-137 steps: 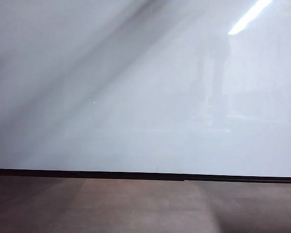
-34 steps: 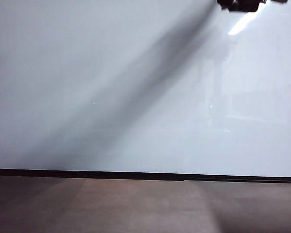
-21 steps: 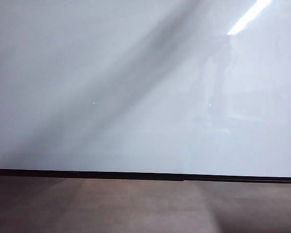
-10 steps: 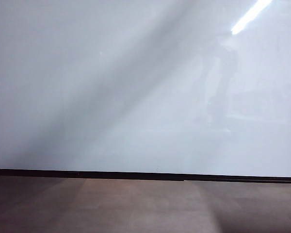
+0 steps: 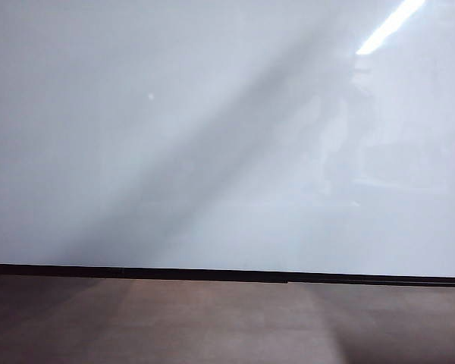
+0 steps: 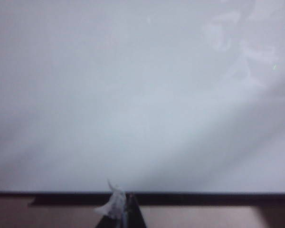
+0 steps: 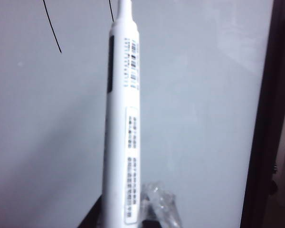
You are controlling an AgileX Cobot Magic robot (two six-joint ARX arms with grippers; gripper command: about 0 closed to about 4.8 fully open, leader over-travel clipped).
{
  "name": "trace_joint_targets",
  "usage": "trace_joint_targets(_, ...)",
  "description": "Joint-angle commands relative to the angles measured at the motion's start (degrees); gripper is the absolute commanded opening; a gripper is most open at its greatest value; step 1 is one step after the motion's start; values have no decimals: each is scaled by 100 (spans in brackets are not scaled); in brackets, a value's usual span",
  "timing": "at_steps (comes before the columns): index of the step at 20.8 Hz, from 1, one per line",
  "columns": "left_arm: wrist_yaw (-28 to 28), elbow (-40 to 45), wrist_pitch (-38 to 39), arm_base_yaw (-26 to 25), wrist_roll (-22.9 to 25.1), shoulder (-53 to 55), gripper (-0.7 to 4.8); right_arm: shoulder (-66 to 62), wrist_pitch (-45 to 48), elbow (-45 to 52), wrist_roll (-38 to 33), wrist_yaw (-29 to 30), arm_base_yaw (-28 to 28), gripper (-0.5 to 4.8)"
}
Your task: Reach to the right to find the marker pen, pick it up, and write the number 17 on the whiteboard.
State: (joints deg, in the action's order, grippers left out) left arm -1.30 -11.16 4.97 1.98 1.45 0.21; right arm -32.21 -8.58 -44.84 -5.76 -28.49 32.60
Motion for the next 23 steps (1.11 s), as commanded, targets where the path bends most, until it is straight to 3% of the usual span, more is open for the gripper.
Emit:
trace_joint_targets(1, -2, 210, -177, 4, 7, 2, -5, 409, 103, 282, -22, 7, 7, -5)
trace_joint_targets(7, -2, 1051, -505, 7, 7, 2, -5, 822, -107, 507, -22, 7, 7, -5)
trace_joint_targets(23, -22, 1064, -581, 2, 7, 2, -5, 938, -302, 507, -20, 7, 4, -4)
